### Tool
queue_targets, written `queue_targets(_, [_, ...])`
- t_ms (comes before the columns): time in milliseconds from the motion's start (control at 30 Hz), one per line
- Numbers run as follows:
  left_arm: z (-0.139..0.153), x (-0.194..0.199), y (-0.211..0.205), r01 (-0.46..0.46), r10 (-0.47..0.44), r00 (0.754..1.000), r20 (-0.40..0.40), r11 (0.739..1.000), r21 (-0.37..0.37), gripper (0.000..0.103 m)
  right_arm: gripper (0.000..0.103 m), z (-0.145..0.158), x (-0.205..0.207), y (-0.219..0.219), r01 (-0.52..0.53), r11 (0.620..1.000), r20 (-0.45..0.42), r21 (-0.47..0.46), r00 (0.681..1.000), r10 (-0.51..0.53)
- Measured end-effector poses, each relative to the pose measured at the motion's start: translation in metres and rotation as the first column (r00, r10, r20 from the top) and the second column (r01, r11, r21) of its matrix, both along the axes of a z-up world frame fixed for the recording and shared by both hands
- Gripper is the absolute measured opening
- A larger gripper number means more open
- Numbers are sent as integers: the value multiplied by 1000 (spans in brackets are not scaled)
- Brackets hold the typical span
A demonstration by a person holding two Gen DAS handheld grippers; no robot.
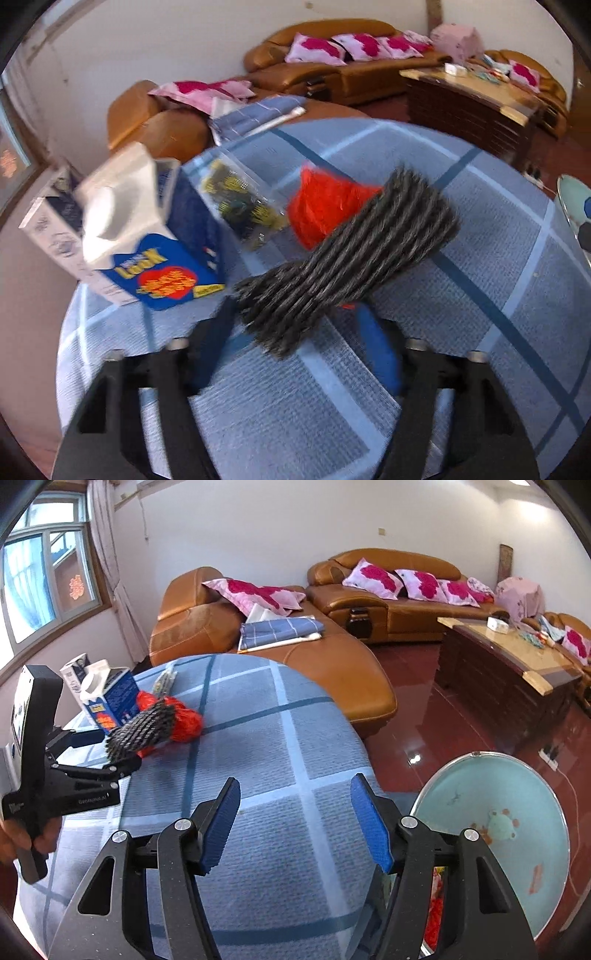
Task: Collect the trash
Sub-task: 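Grasp the black net with the left gripper while the right grasps the red net, then lift and carry the black net and red net over the teal bucket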
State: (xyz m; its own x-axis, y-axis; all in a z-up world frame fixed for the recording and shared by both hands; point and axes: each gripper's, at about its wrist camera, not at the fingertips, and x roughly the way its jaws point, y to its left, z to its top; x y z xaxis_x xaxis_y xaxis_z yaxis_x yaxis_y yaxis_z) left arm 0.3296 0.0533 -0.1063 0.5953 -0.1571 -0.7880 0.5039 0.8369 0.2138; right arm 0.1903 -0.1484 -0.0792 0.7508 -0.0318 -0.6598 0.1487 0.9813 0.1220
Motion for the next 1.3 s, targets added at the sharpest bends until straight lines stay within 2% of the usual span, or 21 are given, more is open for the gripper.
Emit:
queue_targets(33, [1, -1, 1, 13, -13, 1000, 4, 1000, -18, 43, 62, -1, 1, -1, 2, 1000, -4, 2, 1000, -2])
queue_targets(100, [1, -3, 0, 34, -35, 999, -7, 999, -30, 33, 62, -3, 3, 0, 3, 1000, -10, 2, 1000, -3])
queue_targets(200, [-2, -15, 1, 40, -39, 999, 21, 999, -7, 25, 62, -5, 6, 2, -7, 1000, -15, 1, 1000, 7])
queue_targets(333, [3, -31, 15, -11, 11, 1000, -7, 998, -60, 24, 62, -2, 7, 8, -24, 1000, -11, -3, 1000, 24])
queue_targets(467, [12, -58, 35, -45, 45, 999, -4, 996, -76, 24, 62, 2, 7, 12, -39, 999, -5, -9, 999, 39])
queue_targets(600, [24, -76, 65, -151, 152, 988, -1, 984, -98, 24, 62, 8, 15, 21, -76, 997, 13, -16, 997, 76])
queue_targets(733, [27, -80, 97, -331, 331, 943, -20, 938, -105, 24, 61, 18, 40, 32, -156, 988, 47, -11, 987, 156])
queue_targets(833, [24, -81, 111, -450, 450, 893, -15, 890, -75, 24, 61, 16, 71, 50, -243, 970, 36, -28, 969, 244])
queue_targets(900, [22, -80, 117, -501, 500, 865, -30, 861, -86, 24, 61, 12, 90, 60, -268, 962, 9, -46, 963, 269])
queue_targets(1067, [18, -83, 121, -554, 553, 832, -34, 828, -87, 24, 61, -4, 125, 80, -335, 942, -57, -37, 941, 332])
queue_targets(1100, [18, -84, 122, -561, 560, 828, -31, 824, -84, 24, 59, -9, 132, 82, -342, 940, -90, -14, 936, 340])
queue_targets(1133, [17, -81, 123, -565, 564, 825, -31, 821, -82, 24, 44, -12, 135, 83, -348, 938, -100, 5, 933, 346])
queue_targets(1200, [17, -80, 119, -574, 573, 819, -32, 815, -76, 24, 22, -18, 140, 87, -362, 932, -145, 8, 922, 360])
queue_targets(1300, [16, -81, 112, -572, 572, 820, -34, 817, -73, 24, 14, -14, 133, 86, -354, 935, -127, 2, 928, 351])
